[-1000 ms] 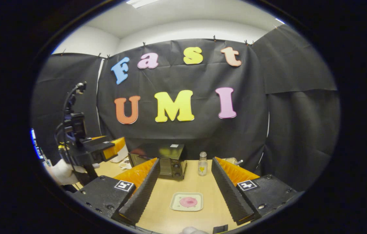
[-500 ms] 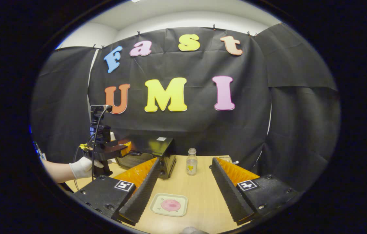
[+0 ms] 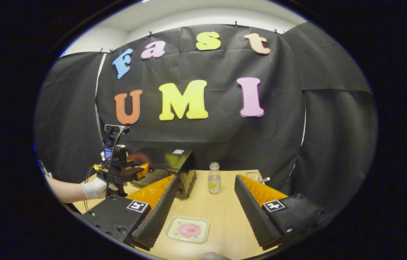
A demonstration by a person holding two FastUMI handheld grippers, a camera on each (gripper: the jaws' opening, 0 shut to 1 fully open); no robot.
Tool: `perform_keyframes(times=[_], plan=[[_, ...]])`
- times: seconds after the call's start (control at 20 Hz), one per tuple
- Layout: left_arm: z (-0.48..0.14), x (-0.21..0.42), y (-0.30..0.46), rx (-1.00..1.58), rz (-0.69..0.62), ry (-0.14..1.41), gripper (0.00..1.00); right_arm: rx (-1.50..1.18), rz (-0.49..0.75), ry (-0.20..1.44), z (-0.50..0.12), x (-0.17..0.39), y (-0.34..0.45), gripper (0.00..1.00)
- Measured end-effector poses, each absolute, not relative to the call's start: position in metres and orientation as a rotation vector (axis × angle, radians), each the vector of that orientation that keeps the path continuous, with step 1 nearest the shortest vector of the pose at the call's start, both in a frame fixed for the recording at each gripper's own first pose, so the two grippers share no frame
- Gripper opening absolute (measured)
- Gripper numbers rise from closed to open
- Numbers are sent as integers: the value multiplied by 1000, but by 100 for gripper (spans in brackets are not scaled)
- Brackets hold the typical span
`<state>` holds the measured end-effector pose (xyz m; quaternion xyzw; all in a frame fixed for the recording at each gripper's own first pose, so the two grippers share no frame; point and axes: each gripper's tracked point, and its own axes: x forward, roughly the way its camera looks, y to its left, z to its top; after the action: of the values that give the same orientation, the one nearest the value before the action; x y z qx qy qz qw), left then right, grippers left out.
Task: Open the electric oven with the left hand, put the food in, and close the electric oven.
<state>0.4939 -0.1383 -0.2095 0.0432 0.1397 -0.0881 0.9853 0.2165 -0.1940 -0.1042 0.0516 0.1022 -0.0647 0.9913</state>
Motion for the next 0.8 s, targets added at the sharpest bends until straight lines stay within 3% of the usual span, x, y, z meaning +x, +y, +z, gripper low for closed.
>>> perform_keyframes(times=[0.4, 0.8], plan=[[-213, 479, -137, 91, -190, 333, 96, 121, -126, 205, -107, 203, -191, 96], [-235, 421, -127, 96, -206, 378, 96, 117, -107, 205, -110, 191, -180, 96]])
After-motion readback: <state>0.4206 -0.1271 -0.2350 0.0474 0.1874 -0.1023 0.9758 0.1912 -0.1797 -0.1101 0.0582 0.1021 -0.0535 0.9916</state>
